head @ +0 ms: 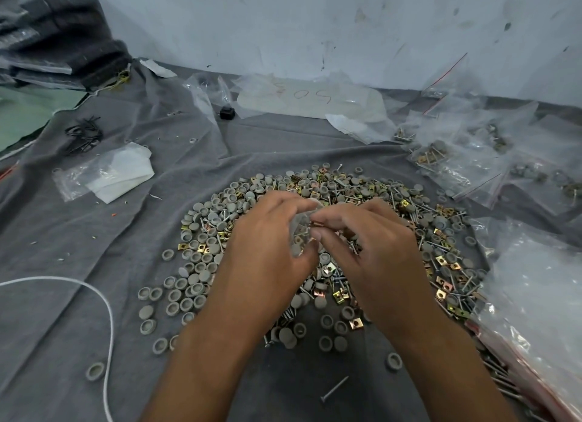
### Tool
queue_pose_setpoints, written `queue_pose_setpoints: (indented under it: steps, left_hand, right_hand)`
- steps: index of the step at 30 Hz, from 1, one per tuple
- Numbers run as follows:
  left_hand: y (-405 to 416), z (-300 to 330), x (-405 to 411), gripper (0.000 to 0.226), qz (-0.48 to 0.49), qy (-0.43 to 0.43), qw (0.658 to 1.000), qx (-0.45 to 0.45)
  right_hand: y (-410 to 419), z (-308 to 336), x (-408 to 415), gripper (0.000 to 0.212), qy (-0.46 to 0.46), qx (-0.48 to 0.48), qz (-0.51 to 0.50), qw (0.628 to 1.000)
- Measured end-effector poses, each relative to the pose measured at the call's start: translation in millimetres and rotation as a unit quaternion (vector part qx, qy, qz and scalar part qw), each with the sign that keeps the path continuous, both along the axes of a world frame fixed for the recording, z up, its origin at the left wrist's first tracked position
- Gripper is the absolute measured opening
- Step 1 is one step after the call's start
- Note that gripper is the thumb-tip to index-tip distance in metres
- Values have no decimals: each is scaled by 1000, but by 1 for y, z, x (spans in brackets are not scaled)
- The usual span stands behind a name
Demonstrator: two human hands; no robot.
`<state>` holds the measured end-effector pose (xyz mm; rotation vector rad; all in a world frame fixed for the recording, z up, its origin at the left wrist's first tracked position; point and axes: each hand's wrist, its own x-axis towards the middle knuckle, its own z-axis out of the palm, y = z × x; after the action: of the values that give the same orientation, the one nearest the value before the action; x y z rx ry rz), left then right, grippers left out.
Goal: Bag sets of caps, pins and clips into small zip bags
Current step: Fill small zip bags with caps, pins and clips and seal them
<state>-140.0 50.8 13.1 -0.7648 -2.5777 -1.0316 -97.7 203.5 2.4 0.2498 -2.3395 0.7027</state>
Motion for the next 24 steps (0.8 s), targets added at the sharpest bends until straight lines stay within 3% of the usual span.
queue_pose_setpoints:
  steps: [5,10,14,21,24]
  left_hand:
    - [1,-1,0,36,-2,1,1000,-1]
    - [-5,-1,-1,43,36,-18,999,-7]
    - [-11,0,-6,43,74,-15,997,-5]
    - [-11,2,-9,46,86,-16,996,10]
    - [-12,1,-10,46,85,-18,996,18]
  right_hand:
    - [-3,-1,-2,18,-19,39,-7,999]
    - [11,0,-5,15,-63,-88,-53,993]
    - [30,-7,-17,14,-154,-100,-124,975]
    - [32,-9,-79,20,-288,-28,-112,951]
    - [30,-3,-114,19,-381,81,-113,914]
